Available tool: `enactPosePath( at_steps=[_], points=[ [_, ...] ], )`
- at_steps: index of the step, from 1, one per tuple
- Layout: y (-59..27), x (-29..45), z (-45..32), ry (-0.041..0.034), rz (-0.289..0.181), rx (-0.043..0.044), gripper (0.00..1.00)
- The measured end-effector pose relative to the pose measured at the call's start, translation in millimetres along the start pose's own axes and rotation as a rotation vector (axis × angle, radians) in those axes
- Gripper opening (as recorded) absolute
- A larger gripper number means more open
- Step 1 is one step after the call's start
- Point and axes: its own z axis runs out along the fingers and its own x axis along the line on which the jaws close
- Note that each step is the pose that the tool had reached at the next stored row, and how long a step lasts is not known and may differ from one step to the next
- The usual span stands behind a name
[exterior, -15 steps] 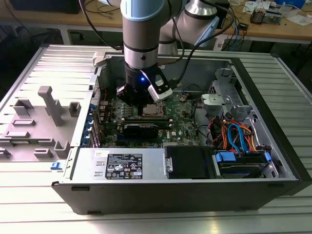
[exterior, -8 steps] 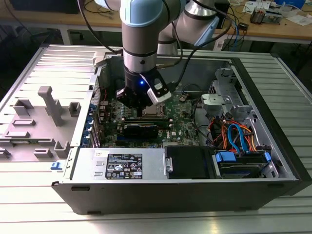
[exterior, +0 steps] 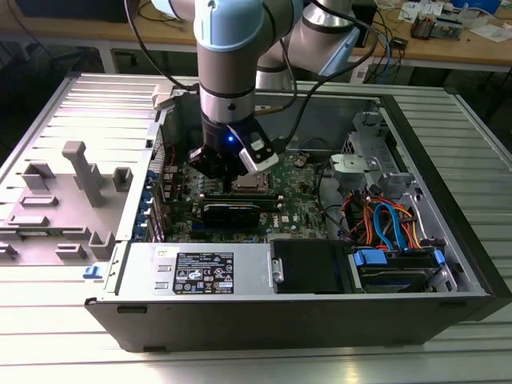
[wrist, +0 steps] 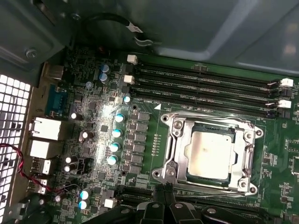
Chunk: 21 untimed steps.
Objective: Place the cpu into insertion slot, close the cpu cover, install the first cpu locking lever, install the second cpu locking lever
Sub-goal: 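Install the second cpu locking lever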
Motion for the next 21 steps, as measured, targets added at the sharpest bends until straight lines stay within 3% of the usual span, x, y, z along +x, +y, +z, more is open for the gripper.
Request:
enactPosePath(
  at_steps=[5, 21],
  points=[
    [-0.2, 0.4, 6.0, -0.0017, -0.007, -0.0129, 0.11],
    [3.9, 2.4, 11.5, -0.0009, -0.010, -0.0090, 0.11]
  ],
)
